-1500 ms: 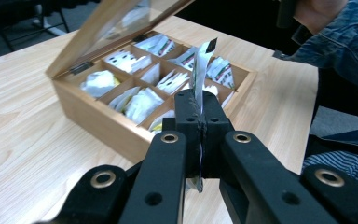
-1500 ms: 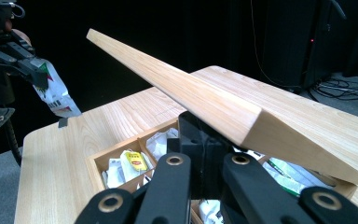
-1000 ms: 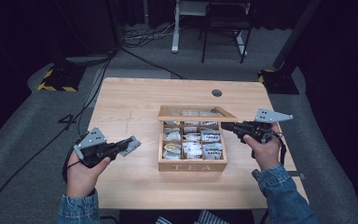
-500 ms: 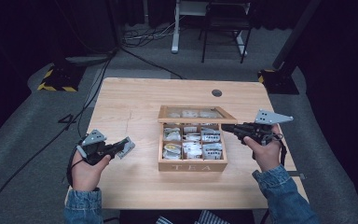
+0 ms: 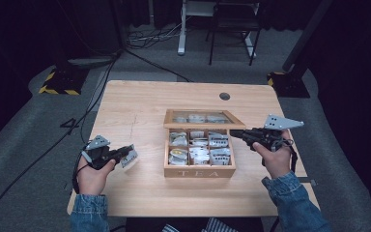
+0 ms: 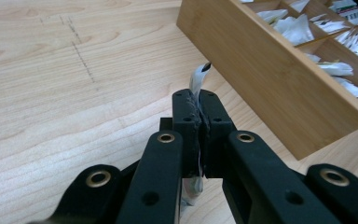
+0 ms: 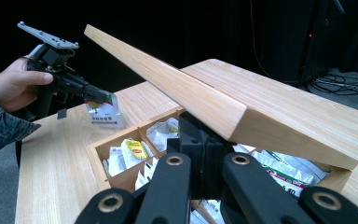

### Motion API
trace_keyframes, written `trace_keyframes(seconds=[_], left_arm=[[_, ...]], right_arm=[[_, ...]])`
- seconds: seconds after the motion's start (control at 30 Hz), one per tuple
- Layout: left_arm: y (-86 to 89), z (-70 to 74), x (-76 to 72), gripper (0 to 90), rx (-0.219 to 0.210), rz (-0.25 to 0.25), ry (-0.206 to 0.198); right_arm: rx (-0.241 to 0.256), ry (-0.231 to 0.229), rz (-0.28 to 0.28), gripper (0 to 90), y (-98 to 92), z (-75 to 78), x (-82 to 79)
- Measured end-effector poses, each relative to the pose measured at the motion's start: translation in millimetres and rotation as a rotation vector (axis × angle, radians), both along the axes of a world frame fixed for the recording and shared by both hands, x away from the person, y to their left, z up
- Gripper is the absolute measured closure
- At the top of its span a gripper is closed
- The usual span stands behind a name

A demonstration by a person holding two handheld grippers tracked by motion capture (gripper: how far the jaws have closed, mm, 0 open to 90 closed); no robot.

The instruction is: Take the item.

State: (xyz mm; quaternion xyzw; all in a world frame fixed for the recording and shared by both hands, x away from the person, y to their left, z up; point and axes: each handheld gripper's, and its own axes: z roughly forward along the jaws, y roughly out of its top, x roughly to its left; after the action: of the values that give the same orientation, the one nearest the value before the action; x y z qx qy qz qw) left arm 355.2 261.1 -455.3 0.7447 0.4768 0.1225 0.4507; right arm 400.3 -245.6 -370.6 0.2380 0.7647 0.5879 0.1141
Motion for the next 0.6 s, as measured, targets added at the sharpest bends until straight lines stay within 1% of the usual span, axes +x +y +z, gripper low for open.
trace_keyframes(seconds=[0.1, 0.33, 0.4, 0.43, 0.47, 0.5, 0.57, 0.6], left_arm=[[-0.2, -3.3, 1.4, 87.2, 0.012, 0.003, 0.009], [-2.6, -8.3, 5.6, 87.3, 0.009, -0.006, 0.020], [-3.5, -9.1, 6.4, 85.5, 0.013, -0.005, 0.024], [-3.8, -9.2, 6.9, 82.3, 0.027, -0.001, 0.020], [-4.4, -9.9, 7.4, 76.6, 0.044, 0.010, 0.007], [-4.7, -9.9, 7.5, 69.1, 0.059, 0.016, 0.004], [-6.2, -10.6, 7.8, 58.8, 0.067, 0.029, -0.011], [-6.4, -10.4, 7.8, 51.0, 0.072, 0.037, -0.014]], right_arm=[[0.001, 0.000, 0.002, 90.0, 0.0, -0.1, 0.2], [-0.001, 0.003, 0.001, 90.0, -0.1, -1.0, -0.8], [-0.003, 0.003, 0.001, 90.0, -0.2, -1.5, -1.4], [-0.003, 0.004, 0.000, 90.0, -0.2, -1.8, -1.7], [-0.003, 0.004, 0.001, 90.0, -0.1, -2.0, -1.8], [-0.003, 0.004, 0.001, 90.0, -0.1, -2.1, -2.0], [-0.003, 0.004, 0.001, 90.0, -0.1, -2.2, -2.0], [-0.003, 0.004, 0.000, 90.0, -0.1, -2.1, -1.9]])
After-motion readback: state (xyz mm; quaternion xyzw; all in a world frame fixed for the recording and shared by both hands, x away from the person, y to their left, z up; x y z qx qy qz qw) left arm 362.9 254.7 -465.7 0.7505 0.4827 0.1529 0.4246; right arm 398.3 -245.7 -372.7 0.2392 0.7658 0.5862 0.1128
